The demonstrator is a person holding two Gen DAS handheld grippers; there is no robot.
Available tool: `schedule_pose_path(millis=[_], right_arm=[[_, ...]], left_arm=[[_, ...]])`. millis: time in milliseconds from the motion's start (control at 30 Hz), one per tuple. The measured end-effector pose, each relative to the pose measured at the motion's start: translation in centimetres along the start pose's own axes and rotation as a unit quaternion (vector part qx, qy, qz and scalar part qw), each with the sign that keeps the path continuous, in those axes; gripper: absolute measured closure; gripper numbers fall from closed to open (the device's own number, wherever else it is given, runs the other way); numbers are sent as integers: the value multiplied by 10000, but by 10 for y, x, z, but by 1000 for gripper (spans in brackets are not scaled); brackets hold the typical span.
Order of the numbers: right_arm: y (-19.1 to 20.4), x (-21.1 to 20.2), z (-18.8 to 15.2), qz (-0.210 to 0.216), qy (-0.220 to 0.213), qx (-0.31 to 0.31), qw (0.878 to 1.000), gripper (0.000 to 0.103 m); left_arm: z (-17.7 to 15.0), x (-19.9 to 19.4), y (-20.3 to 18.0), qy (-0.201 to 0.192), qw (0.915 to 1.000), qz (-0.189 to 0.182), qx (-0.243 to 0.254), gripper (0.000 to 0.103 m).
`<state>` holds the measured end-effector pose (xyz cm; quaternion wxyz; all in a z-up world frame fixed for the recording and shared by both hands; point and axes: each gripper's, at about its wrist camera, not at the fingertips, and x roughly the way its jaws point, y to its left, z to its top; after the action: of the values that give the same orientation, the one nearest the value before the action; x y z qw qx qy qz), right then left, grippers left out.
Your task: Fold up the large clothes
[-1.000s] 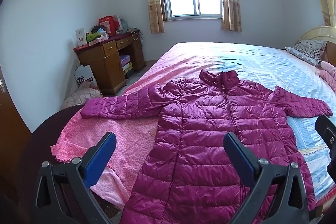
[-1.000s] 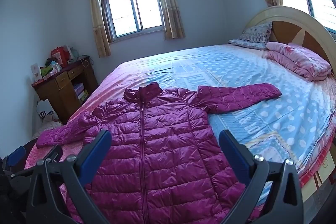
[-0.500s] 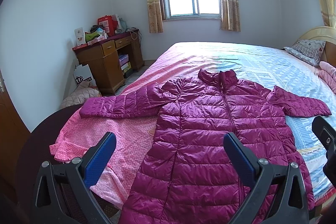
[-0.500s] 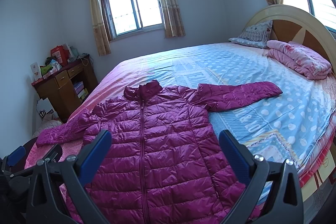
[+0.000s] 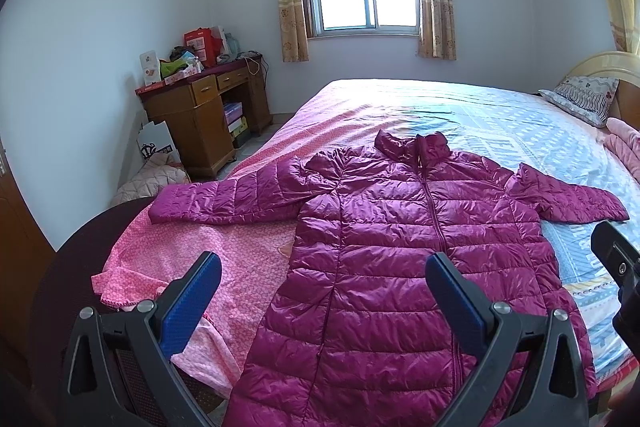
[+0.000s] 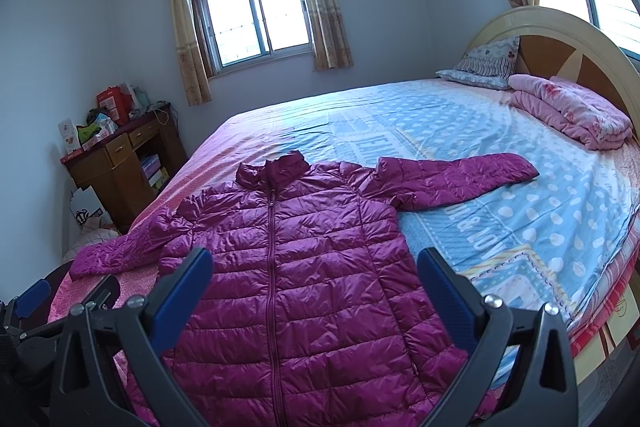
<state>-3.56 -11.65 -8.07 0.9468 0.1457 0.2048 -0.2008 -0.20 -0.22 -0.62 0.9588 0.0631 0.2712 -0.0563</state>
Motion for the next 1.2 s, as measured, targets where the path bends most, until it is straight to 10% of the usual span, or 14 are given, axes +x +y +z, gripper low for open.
schedule_pose_path(millis=[1200], right_arm=[[-1,4,-7,-17,41,6,10000,0]], left_arm=[[-1,3,-1,42,10000,-32,-14,1]])
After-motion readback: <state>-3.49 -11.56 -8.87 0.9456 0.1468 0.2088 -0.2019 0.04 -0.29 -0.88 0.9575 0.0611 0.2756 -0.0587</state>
